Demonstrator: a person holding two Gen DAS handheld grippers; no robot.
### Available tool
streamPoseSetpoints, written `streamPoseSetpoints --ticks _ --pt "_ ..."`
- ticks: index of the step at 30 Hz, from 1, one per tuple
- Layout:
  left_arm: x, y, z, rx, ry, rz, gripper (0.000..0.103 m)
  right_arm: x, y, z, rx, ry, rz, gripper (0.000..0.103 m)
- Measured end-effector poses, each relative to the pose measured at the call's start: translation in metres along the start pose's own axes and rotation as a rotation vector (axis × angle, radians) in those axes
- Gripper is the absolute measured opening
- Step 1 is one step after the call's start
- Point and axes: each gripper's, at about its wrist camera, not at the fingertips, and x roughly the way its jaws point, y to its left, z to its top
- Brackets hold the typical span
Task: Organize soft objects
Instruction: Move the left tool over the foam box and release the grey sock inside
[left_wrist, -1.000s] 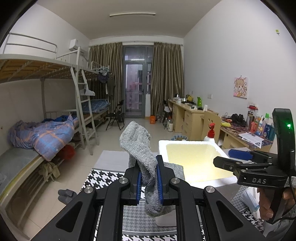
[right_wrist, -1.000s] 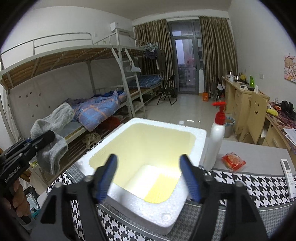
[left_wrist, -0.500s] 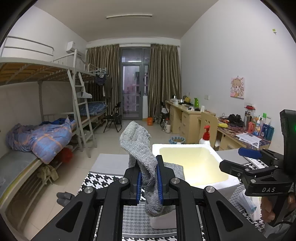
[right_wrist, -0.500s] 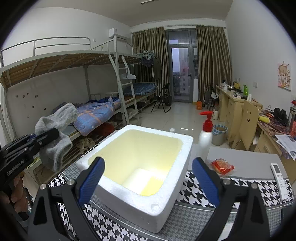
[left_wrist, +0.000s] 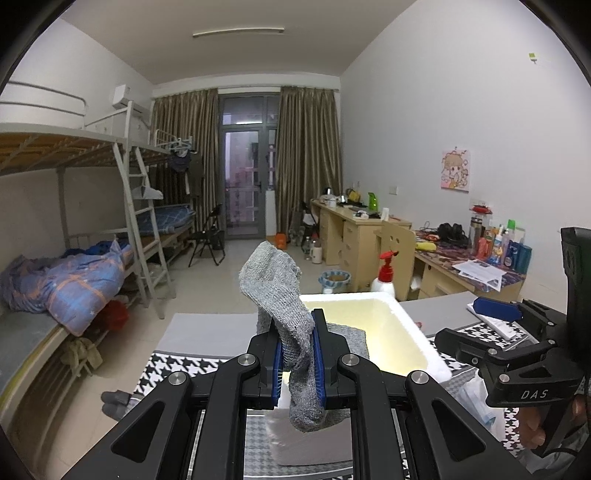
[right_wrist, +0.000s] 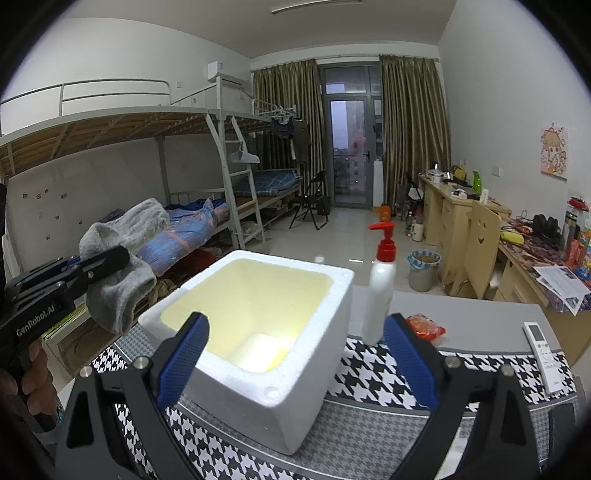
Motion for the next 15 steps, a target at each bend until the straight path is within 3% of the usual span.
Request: streamPoseSetpoints --ticks 15 --pt "0.021 -0.018 0.005 0.027 0.034 -0.052 0.015 -0.013 -0.028 -0.013 0.057 -0.019 -0.048 0.098"
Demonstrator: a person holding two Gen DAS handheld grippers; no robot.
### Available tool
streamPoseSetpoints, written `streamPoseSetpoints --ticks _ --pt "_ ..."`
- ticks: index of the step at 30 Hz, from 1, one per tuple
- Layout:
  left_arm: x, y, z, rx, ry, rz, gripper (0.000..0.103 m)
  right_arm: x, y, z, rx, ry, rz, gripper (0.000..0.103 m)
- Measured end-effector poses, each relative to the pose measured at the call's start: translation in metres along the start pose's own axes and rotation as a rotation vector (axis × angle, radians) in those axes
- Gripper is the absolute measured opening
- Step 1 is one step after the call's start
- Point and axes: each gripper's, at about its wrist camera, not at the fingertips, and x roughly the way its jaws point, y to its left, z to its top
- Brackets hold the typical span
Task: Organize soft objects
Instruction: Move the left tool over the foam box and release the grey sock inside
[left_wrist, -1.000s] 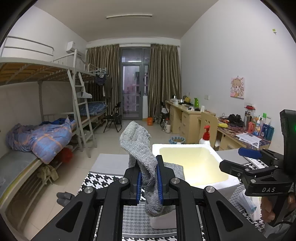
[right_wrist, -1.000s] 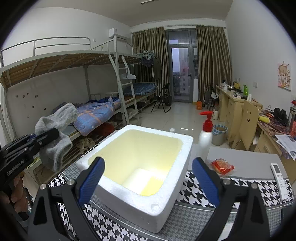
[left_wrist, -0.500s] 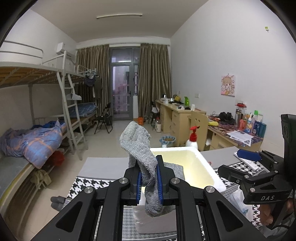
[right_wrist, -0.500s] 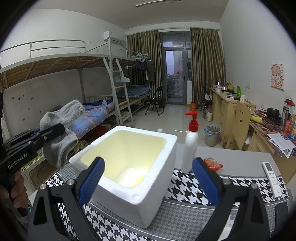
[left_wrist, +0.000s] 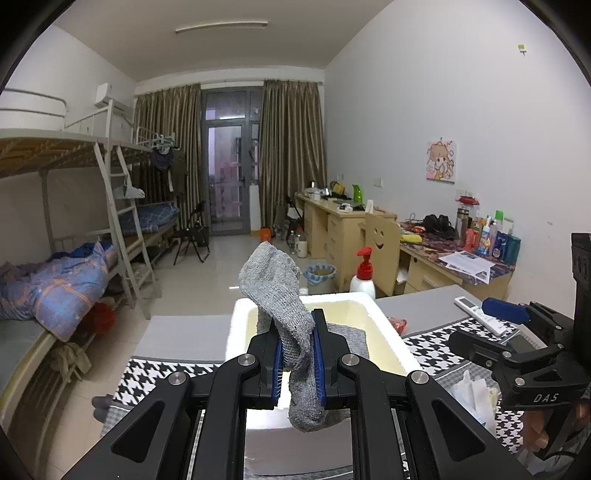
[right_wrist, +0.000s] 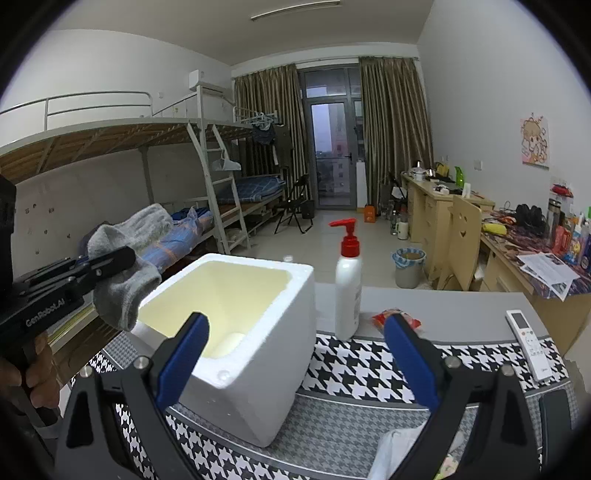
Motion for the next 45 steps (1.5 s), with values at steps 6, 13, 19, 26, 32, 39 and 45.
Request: streamPoseSetpoints --ticks 6,13,19,26,32,39,45 --pt "0.011 -0.007 0.002 0.0 0.026 -0.014 0.015 -0.003 -0.013 -0.002 0.022 -0.001 -0.012 0.098" --pt "0.025 -0.014 0.003 0.001 0.058 -0.032 0.015 -0.007 -0.026 -0.005 0.039 -0.002 -0.032 0.098" --pt "0.036 -0.018 0.004 0.008 0.081 -0.037 0.015 -0.008 -0.033 -0.006 0.052 0.0 -0.042 0.098" --pt "0.047 -0.021 0.004 0.004 0.106 -0.033 0.015 -0.011 -0.039 -0.008 0.064 0.0 -0.05 0.098" --pt "0.06 -0.021 0.002 0.01 0.142 -0.025 0.016 -0.013 -0.044 -0.008 0.077 -0.002 -0.054 0.098" --pt "0.064 -0.021 0.0 0.007 0.152 -0.013 0.032 -0.013 -0.046 -0.009 0.078 -0.001 -0.063 0.098" --pt "0.057 -0.021 -0.001 -0.016 0.121 0.0 0.087 -0.018 -0.05 -0.01 0.089 -0.006 -0.059 0.098"
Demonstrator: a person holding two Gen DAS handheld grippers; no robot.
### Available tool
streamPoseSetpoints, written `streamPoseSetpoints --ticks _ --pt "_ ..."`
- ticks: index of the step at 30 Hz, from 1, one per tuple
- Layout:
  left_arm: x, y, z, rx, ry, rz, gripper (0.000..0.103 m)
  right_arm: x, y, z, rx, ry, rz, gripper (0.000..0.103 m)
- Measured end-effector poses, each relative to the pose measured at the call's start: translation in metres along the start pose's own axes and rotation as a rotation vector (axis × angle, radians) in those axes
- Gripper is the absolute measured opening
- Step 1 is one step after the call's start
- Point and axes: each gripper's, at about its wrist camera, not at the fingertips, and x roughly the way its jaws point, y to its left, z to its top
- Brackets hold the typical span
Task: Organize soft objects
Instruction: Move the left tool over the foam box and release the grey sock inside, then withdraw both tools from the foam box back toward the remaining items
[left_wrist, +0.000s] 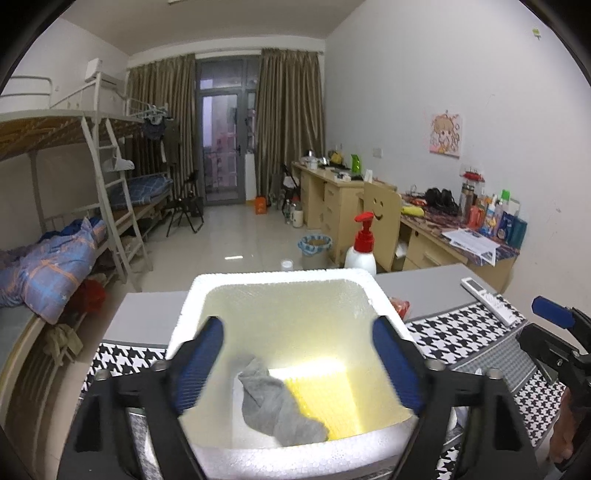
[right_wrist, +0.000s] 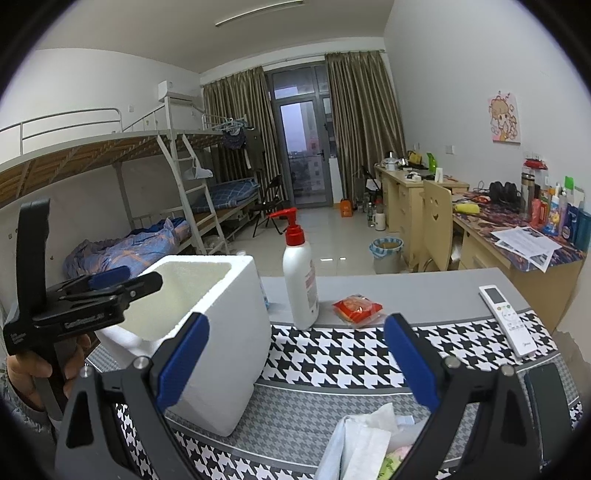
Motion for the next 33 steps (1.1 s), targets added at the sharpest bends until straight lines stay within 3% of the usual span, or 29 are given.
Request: streamPoseSetpoints --ticks 2,4,12,33 --pt "-0.003 -0.001 -0.001 -0.002 -0.008 -0.002 0.088 -0.001 -0.001 0.0 0.0 -0.002 0.001 0.098" --pt "-0.006 -0.002 -0.002 -0.002 -0.014 0.003 0.097 -0.003 -0.002 0.0 0.0 -0.004 0.002 0.098" --pt "-0.022 -0.005 -0.006 0.001 -0.047 0.003 0.102 -0.006 -0.002 -0.002 -0.001 -0.008 -0.001 0.098" --pt "-0.059 -0.017 -0.015 0.014 -0.111 -0.016 0.102 -0.037 0.004 -0.006 -0.036 -0.05 -0.021 0.098"
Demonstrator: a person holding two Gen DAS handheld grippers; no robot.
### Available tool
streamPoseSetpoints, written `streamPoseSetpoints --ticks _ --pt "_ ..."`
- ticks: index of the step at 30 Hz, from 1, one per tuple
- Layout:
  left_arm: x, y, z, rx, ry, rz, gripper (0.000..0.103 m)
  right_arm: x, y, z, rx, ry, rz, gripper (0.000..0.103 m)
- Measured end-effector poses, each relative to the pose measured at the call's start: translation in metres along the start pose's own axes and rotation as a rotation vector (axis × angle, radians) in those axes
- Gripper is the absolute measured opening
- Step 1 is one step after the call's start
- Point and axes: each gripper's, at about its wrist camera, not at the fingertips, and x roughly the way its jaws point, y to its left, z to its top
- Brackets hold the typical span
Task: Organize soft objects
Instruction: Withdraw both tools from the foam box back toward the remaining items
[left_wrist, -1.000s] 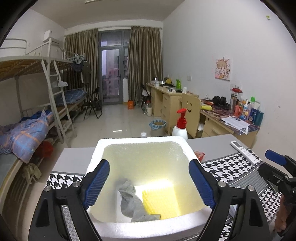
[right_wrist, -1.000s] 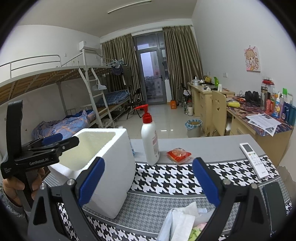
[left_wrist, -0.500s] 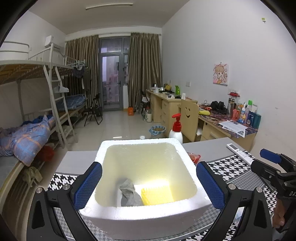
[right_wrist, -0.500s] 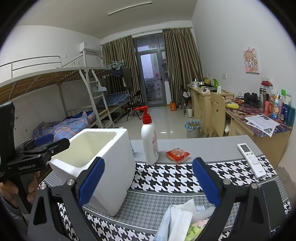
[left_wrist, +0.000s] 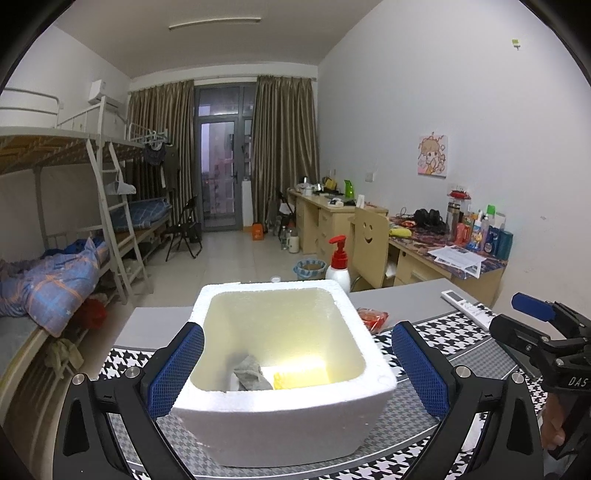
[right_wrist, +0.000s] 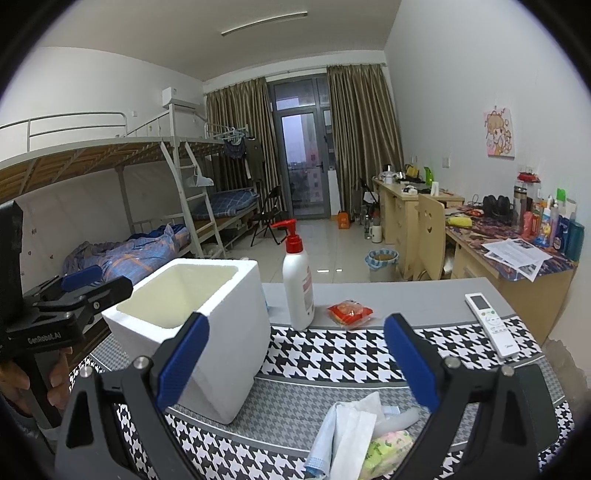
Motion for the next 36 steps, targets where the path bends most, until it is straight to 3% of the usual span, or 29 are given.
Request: streamPoseSetpoints --ticks 36 --pt "-0.034 -0.039 -0.019 0.052 -0.047 -0.124 0.102 -0.041 -0.012 -0.022 -0.009 -0.038 -0.082 0.098"
